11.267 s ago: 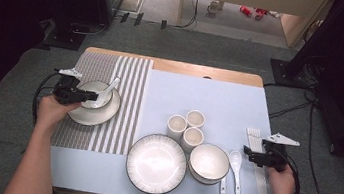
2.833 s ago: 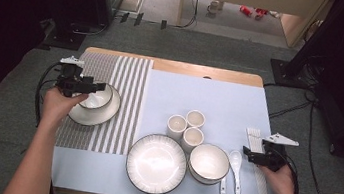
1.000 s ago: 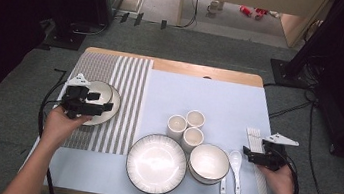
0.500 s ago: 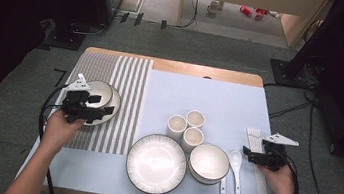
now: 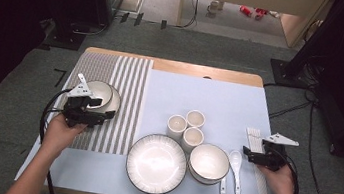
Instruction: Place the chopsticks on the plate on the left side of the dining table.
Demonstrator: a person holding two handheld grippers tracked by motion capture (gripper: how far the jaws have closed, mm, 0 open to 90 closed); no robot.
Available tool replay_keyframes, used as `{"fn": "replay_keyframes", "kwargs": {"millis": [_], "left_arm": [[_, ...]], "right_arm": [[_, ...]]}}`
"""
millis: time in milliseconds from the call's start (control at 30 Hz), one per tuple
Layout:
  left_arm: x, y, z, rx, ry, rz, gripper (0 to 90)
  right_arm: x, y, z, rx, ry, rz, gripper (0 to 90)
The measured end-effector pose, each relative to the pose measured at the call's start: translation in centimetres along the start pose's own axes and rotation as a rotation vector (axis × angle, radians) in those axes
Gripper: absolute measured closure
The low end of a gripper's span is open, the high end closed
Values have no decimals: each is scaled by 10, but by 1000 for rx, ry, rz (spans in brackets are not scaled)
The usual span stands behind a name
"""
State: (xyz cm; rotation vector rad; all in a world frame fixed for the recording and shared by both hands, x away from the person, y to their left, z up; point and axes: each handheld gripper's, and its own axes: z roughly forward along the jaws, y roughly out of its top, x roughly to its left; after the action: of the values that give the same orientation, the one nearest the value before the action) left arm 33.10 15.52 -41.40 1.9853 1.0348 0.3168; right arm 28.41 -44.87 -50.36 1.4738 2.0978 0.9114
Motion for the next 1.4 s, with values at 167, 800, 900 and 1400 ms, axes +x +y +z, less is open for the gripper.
{"fn": "replay_keyframes", "kwargs": {"millis": [167, 800, 900, 1400], "left_arm": [[-2, -3, 0, -8, -9, 4, 258], [-10, -17, 4, 8, -21, 40, 259], [-11, -19, 5, 11, -26, 45, 259], [-21, -28, 10, 23, -57, 67, 250]], "right_arm": [[0, 0, 0, 0, 0, 0, 122], [0, 0, 0, 0, 0, -1, 122], [0, 0, 0, 0, 0, -1, 122], [0, 0, 0, 0, 0, -1, 122]]}}
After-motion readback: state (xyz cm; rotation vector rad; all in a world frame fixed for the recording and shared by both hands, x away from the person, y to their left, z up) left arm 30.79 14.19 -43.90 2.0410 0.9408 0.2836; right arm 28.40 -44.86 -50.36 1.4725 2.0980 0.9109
